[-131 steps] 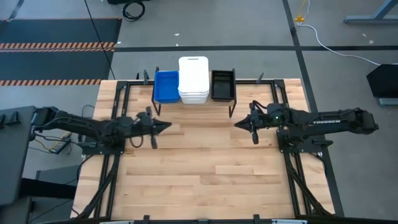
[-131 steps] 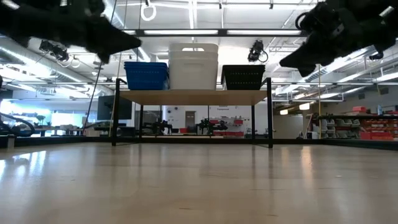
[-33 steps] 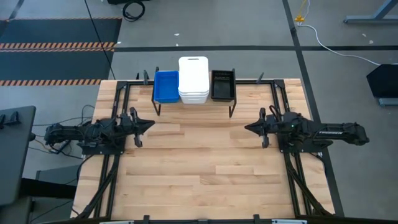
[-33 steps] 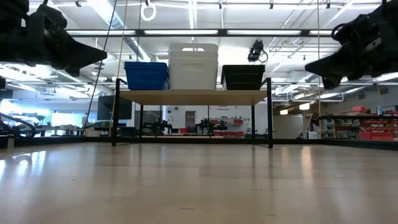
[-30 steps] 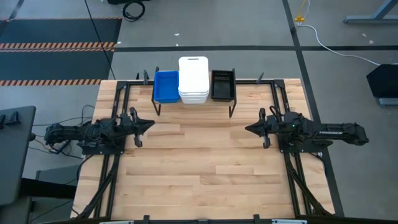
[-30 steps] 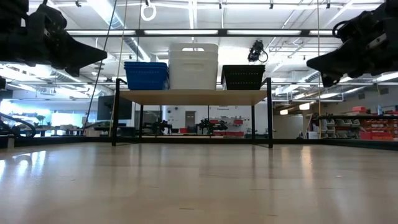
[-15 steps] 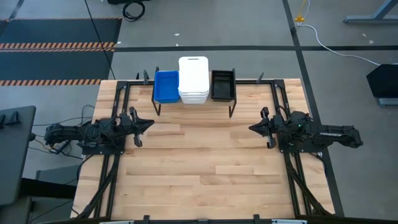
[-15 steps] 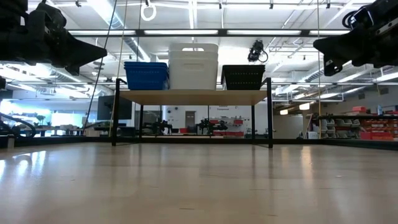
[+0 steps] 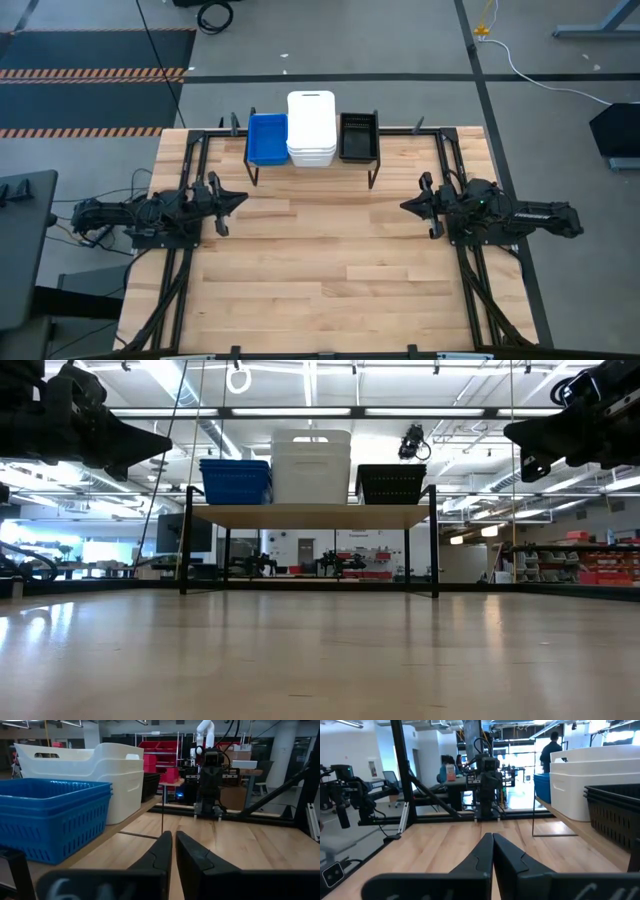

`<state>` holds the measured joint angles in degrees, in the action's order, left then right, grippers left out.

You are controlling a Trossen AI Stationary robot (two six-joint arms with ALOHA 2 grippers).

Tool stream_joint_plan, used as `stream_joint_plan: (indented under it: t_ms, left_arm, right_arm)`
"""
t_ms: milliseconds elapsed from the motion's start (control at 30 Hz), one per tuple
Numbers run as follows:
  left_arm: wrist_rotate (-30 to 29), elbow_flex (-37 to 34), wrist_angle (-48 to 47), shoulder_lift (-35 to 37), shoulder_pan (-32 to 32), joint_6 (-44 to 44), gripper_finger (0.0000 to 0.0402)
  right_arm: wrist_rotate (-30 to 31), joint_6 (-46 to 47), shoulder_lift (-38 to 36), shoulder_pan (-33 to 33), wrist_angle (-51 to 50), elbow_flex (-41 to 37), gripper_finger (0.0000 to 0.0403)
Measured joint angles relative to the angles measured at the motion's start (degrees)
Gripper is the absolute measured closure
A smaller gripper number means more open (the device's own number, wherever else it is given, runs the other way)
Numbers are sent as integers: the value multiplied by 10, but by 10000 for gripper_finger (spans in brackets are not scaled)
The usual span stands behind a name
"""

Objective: Stack baskets on shelf by color
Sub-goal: Return to Home Position

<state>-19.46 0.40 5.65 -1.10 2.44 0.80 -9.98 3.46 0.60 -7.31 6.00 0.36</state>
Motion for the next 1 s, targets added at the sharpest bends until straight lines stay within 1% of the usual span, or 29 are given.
stream_joint_plan:
  t_ms: [367, 700, 1000]
  left_arm:
    - [0, 0, 1, 0, 0, 0, 363]
    - [0, 0, 1, 0, 0, 0, 373]
    - [0, 0, 1, 0, 0, 0, 361]
  right_arm:
    - [0, 0, 0, 0, 0, 0, 385]
    - [0, 0, 0, 0, 0, 0, 385]
    - [0, 0, 0, 0, 0, 0, 385]
